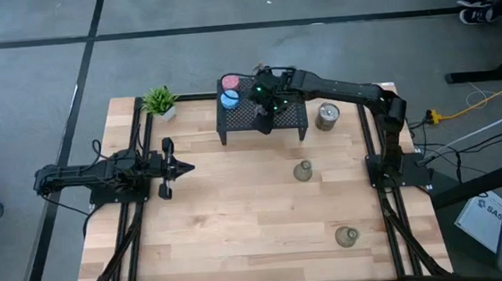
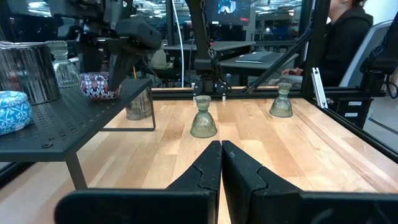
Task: Pick & Place candle stick holders
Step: Put the black patterned scented candle on the shelf
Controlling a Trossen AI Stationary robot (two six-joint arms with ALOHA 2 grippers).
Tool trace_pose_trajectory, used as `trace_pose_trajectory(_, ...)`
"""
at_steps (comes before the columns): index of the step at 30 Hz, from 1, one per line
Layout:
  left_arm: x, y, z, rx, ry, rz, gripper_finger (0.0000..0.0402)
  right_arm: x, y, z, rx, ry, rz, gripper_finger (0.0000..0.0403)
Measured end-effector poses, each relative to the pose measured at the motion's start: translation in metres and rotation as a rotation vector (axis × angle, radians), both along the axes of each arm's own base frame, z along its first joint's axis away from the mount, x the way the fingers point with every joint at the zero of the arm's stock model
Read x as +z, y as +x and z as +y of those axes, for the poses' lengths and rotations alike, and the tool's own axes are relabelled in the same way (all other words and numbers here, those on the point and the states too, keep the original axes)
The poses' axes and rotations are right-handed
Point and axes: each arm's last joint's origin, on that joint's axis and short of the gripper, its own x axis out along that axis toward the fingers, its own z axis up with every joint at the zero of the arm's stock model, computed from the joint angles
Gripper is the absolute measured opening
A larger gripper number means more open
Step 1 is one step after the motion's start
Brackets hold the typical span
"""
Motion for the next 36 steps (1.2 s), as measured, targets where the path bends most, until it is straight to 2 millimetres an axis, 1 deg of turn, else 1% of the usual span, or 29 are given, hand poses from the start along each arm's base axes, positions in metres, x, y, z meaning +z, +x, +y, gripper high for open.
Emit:
trace_pose_trajectory(15,0.0,0.0,0.0,0.0,0.0,0.0,0.0006,0.0,0.003,0.0,0.019,-0.017,-0.018,0.0313)
trace_pose_trajectory(24,0.0,0.0,0.0,0.0,0.0,0.001,0.0007,0.001,0.003,-0.001,0.034,-0.027,-0.021,0.0352)
trace_pose_trajectory(28,0.0,0.0,0.0,0.0,0.0,0.0,0.0006,0.001,0.003,-0.001,0.034,-0.028,-0.023,0.0361)
trace_pose_trajectory(30,0.0,0.0,0.0,0.0,0.0,0.001,0.0008,0.005,0.002,0.0,0.034,-0.033,-0.035,0.0362)
trace_pose_trajectory(36,0.0,0.0,0.0,0.0,0.0,0.0,0.0006,0.031,-0.009,0.003,0.031,-0.065,-0.113,0.0362)
